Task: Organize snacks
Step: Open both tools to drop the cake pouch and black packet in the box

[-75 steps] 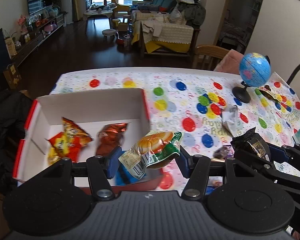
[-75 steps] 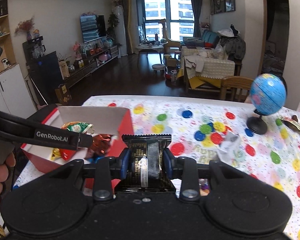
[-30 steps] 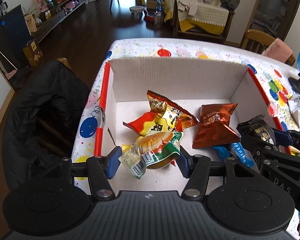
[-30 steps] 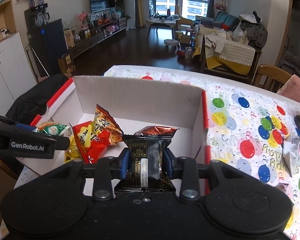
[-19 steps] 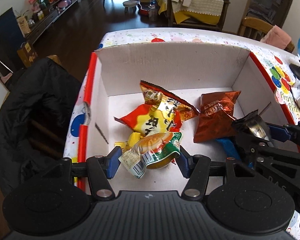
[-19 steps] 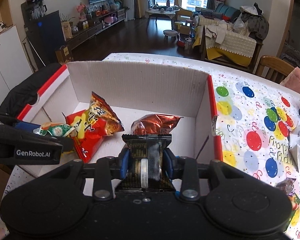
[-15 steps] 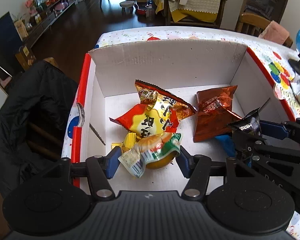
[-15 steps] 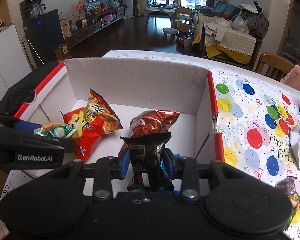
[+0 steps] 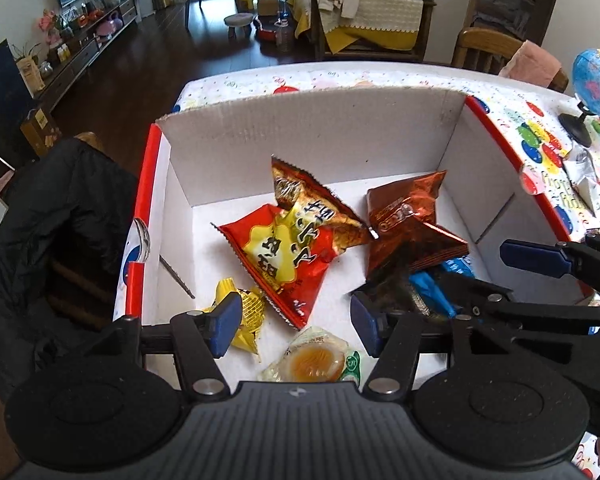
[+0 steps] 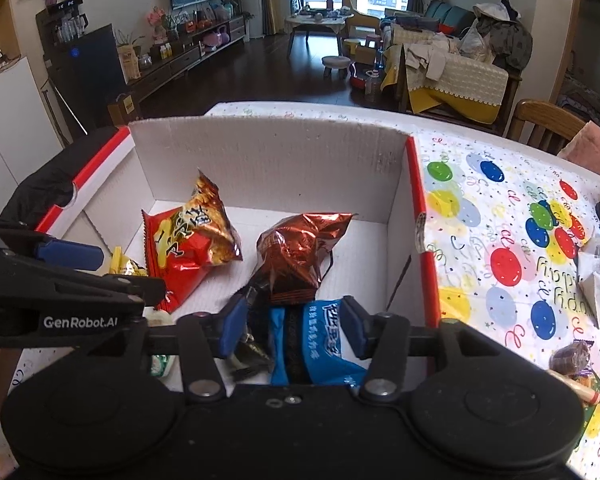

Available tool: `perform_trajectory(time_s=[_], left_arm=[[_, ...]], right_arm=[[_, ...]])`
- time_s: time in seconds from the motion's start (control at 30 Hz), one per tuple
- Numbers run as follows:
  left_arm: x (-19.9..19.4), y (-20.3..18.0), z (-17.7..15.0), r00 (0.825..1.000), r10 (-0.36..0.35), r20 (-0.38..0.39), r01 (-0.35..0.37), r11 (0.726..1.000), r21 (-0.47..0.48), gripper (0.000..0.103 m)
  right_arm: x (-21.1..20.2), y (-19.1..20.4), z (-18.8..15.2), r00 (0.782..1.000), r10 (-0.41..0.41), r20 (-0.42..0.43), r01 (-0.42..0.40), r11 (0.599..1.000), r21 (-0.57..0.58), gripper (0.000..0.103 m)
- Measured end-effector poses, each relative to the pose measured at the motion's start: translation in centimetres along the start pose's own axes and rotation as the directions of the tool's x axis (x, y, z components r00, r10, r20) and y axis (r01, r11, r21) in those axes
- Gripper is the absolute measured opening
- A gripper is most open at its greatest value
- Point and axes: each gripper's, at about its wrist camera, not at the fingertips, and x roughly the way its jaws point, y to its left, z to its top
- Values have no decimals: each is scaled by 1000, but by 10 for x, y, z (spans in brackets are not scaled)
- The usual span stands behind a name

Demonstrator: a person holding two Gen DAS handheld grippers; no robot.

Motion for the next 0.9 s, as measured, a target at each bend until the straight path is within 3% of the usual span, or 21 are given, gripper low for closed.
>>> perform_trajectory(time_s=[0.57,0.9], left_arm=[[-51,-5,-1,995,-36,89,38,999,-21,62],[-84,-18,-2,986,-72,149,72,997,7,66]], right_arm=[[-55,-7,-4,994,7,113,-12,999,50,76],[-90,-16,-11,982,-24,188,8,996,85,83]])
